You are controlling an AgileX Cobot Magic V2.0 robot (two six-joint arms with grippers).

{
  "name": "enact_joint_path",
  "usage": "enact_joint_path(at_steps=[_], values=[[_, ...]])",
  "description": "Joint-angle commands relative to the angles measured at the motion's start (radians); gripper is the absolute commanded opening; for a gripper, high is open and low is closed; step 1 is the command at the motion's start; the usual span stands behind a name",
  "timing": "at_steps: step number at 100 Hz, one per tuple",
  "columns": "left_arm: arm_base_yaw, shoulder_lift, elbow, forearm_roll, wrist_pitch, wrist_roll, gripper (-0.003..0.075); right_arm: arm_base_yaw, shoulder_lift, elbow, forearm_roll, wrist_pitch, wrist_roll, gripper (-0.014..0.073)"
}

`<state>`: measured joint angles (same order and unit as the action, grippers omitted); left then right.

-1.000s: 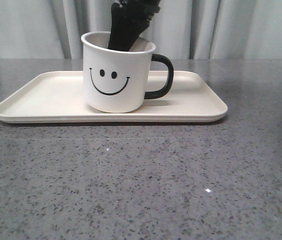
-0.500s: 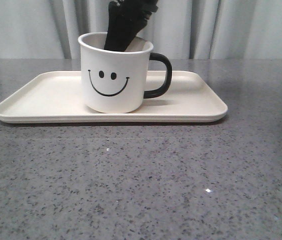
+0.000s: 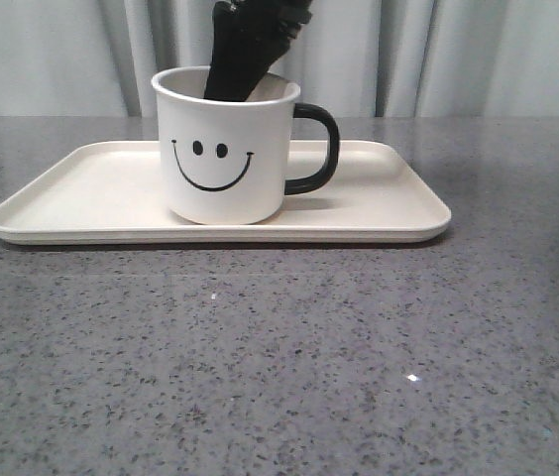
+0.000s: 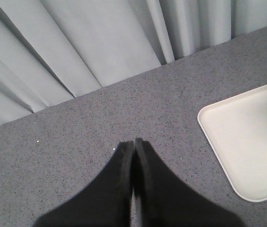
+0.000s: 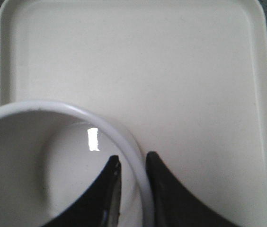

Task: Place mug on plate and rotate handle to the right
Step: 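Open the right gripper to release the mug rim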

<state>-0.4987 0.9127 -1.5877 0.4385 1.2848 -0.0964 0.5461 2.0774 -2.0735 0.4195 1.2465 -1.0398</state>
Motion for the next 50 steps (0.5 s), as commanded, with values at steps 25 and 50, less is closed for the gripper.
enact_joint_path(at_steps=[25, 50], values=[[-0.006, -0.003, -0.018, 0.015, -0.023, -0.013, -0.002, 0.0, -0.058, -0.058, 0.035, 0.089, -0.008, 0.0164], [-0.006, -0.003, -0.018, 0.015, -0.023, -0.013, -0.002, 0.0, -0.061, -0.121, 0.045, 0.089, -0.003, 0.0164]])
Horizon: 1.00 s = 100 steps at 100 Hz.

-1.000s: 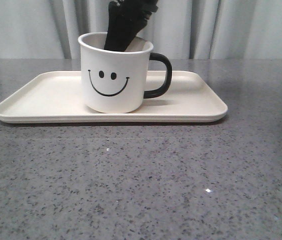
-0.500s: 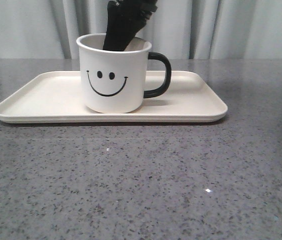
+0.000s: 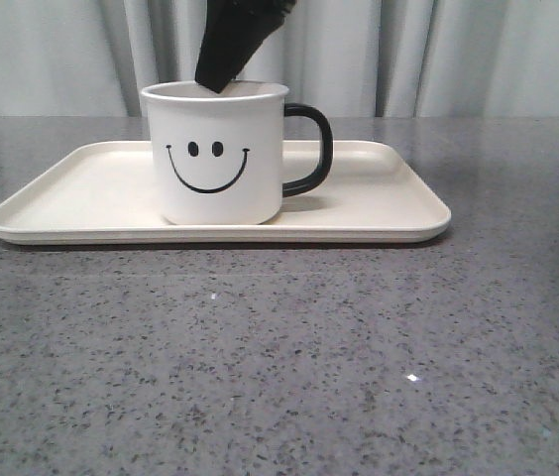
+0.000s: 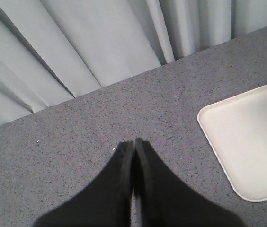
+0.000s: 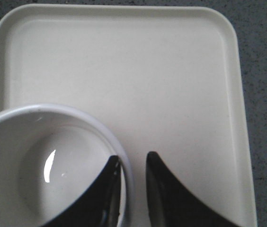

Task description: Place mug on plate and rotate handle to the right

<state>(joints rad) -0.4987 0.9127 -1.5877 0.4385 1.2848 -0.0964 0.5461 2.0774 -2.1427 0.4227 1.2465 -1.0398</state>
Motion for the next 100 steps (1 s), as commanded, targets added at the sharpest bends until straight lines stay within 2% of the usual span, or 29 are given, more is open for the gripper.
enact_joint_path(at_steps=[1, 19, 39, 54, 75, 100], values=[[-0.006, -0.003, -0.018, 0.015, -0.023, -0.013, -0.002, 0.0, -0.062, -0.055, 0.042, 0.089, -0.003, 0.0164], [-0.006, -0.003, -0.018, 0.015, -0.023, -0.013, -0.002, 0.0, -0.093, -0.141, 0.063, 0.087, 0.027, 0.0164], [-0.006, -0.003, -0.018, 0.015, -0.025, -0.013, -0.002, -0.005, -0.162, -0.269, 0.063, 0.028, 0.151, 0.0164], [-0.006, 0.0, -0.018, 0.015, -0.025, -0.013, -0.002, -0.048, -0.243, -0.3, 0.069, -0.024, 0.229, 0.0164], [-0.006, 0.0, -0.018, 0.015, -0.025, -0.025, -0.002, -0.196, -0.376, -0.3, 0.091, -0.006, 0.337, 0.0164], [-0.006, 0.0, -0.018, 0.015, -0.025, -0.043, -0.002, -0.429, -0.539, -0.299, 0.232, -0.003, 0.394, 0.0164]])
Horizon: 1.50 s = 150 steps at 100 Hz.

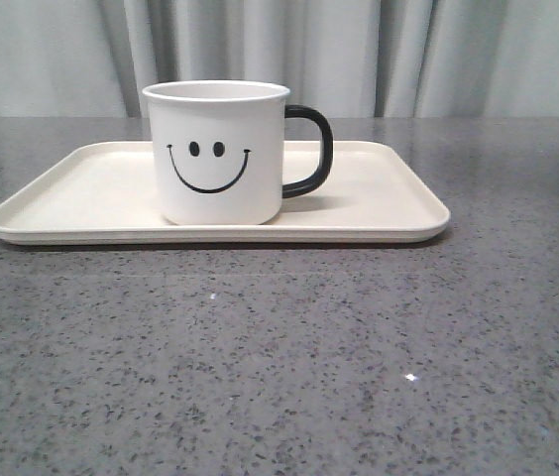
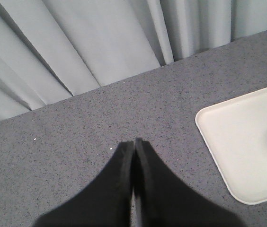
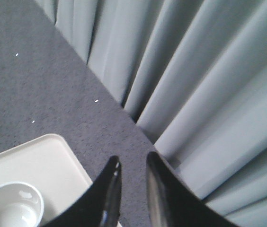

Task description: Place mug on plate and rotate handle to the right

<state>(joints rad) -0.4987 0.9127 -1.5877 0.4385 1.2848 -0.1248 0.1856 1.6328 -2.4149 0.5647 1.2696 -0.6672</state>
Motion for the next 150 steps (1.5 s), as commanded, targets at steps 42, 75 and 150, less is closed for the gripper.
enact_joint_path(at_steps=[42, 75, 150], values=[[-0.006, 0.0, -0.018, 0.015, -0.025, -0.015, -0.002, -0.232, -0.427, 0.333, 0.107, -0.134, 0.035, 0.0163], [-0.006, 0.0, -0.014, 0.013, -0.025, -0.015, -0.002, -0.232, -0.801, 0.83, -0.164, -0.365, 0.147, 0.016], [-0.006, 0.0, 0.1, 0.007, -0.054, -0.015, -0.002, -0.232, -1.188, 1.298, -0.538, -0.25, 0.44, -0.0111]])
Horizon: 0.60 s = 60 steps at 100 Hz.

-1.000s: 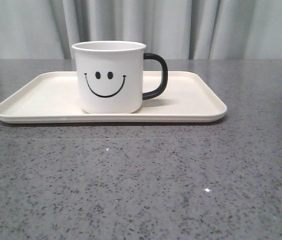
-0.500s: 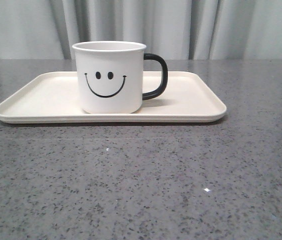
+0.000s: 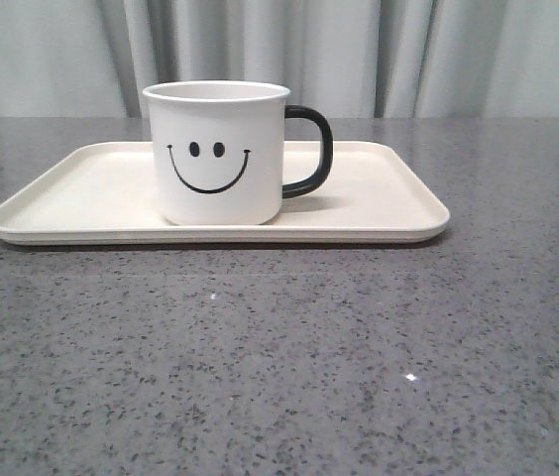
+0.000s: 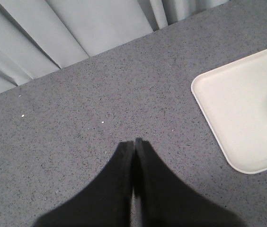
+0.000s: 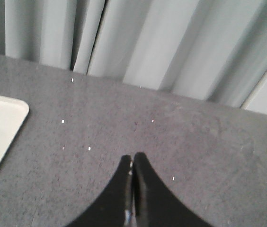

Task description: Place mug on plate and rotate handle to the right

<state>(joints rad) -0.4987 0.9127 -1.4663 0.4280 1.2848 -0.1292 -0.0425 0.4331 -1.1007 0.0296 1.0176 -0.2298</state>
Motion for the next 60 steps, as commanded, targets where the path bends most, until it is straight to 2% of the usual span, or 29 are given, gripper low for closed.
enact_joint_path(at_steps=[1, 21, 60], values=[[-0.006, 0.0, -0.021, 0.017, -0.055, -0.011, -0.002, -0.004, 0.012, -0.016, -0.003, 0.006, 0.002, -0.0111], [-0.006, 0.0, -0.021, 0.016, -0.052, -0.011, -0.002, -0.004, 0.012, -0.016, -0.003, 0.074, 0.002, -0.0111], [-0.006, 0.0, -0.021, 0.016, -0.052, -0.011, -0.002, -0.004, 0.012, -0.016, -0.003, 0.078, 0.002, -0.0111]])
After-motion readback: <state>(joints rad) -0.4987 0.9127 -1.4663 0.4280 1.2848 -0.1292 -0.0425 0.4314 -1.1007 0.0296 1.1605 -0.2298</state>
